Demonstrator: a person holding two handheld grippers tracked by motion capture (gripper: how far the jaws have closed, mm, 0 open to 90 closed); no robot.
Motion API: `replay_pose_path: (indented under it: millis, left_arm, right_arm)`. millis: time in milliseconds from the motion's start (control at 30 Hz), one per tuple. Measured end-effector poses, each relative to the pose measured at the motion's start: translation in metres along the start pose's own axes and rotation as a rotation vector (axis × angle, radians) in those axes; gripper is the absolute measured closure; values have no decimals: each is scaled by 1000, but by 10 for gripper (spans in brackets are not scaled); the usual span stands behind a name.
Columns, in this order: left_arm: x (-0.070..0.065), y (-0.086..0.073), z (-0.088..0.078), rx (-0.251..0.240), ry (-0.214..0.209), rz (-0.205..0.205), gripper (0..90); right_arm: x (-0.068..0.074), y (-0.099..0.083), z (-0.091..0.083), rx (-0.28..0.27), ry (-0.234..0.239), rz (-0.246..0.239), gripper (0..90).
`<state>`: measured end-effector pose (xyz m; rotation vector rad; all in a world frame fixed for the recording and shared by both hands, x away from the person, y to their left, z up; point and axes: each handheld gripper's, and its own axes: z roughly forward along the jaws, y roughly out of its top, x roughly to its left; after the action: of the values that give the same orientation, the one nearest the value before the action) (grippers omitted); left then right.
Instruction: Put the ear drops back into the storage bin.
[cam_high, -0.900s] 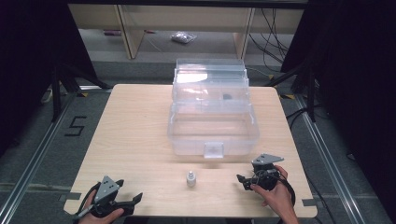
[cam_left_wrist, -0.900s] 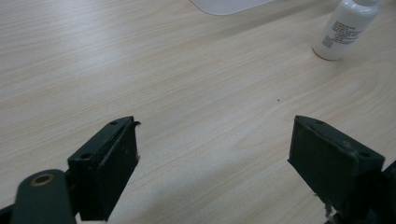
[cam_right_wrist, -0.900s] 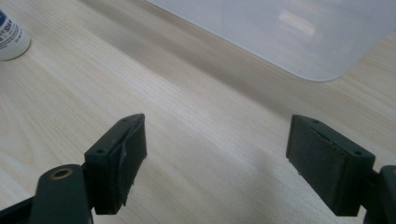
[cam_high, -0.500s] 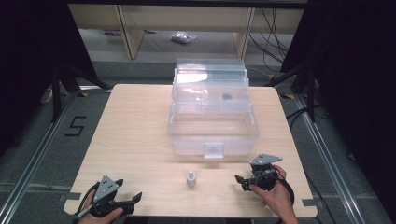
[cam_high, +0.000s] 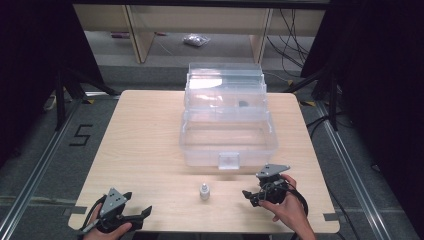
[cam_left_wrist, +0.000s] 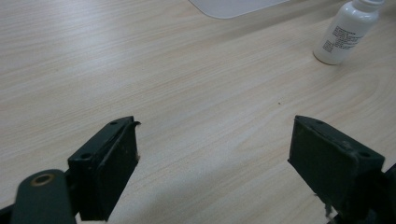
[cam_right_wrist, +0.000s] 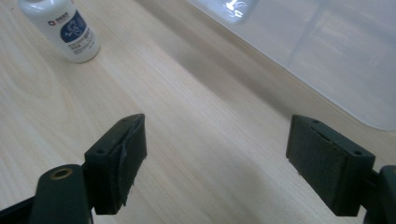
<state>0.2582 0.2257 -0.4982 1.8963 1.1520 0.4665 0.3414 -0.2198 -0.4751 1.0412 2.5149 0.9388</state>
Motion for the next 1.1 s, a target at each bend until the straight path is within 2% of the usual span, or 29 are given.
replay_pose_path:
  millis: [67, 100, 167, 200, 233, 300, 367, 400, 467, 500, 533, 567, 600, 633, 667, 767, 800, 1100]
  left_arm:
    - [0, 0, 0, 4, 1, -3, 150]
    - [0, 0, 0, 5, 1, -3, 150]
    - [0, 0, 0, 1, -1, -2, 150]
    - [0, 0, 0, 2, 0, -3, 150]
    - [0, 0, 0, -1, -1, 0, 150]
    - [0, 0, 0, -1, 4, -1, 150]
    - [1, 0, 0, 0, 0, -5, 150]
    - [0, 0, 0, 6, 1, -3, 150]
    - [0, 0, 0, 6, 0, -3, 150]
    - [0, 0, 0, 5, -2, -4, 150]
    - [0, 0, 0, 1, -3, -5, 150]
    - [0, 0, 0, 9, -1, -1, 150]
    - [0, 0, 0, 9, -1, -1, 150]
    - [0, 0, 0, 9, -1, -1, 150]
    - [1, 0, 0, 8, -3, -3, 150]
    - [1, 0, 0, 7, -3, -4, 150]
    - [1, 0, 0, 6, -5, -3, 150]
    - [2, -1, 0, 9, -4, -2, 149]
  right_arm:
    - [5, 7, -1, 38, 13, -16, 218]
    - [7, 8, 1, 29, 12, -17, 220]
    - [10, 11, 2, 52, 21, -24, 228]
    - [12, 13, 4, 38, 24, -17, 232]
    - [14, 15, 4, 64, 38, -11, 233]
    - [14, 16, 5, 68, 42, -18, 234]
    - [20, 23, 10, 72, 57, -56, 240]
    - [20, 25, 12, 68, 71, -95, 243]
    - [24, 27, 14, 68, 86, -89, 246]
    - [27, 30, 16, 73, 79, -105, 249]
    - [32, 34, 17, 103, 87, -108, 252]
    - [34, 36, 19, 93, 91, -120, 253]
    - [38, 39, 20, 121, 92, -120, 255]
    - [39, 41, 22, 125, 94, -129, 258]
    - [42, 44, 24, 125, 106, -160, 262]
    - [47, 49, 27, 135, 113, -181, 272]
    - [53, 56, 30, 148, 117, -215, 285]
    - [68, 76, 40, 191, 134, -294, 299]
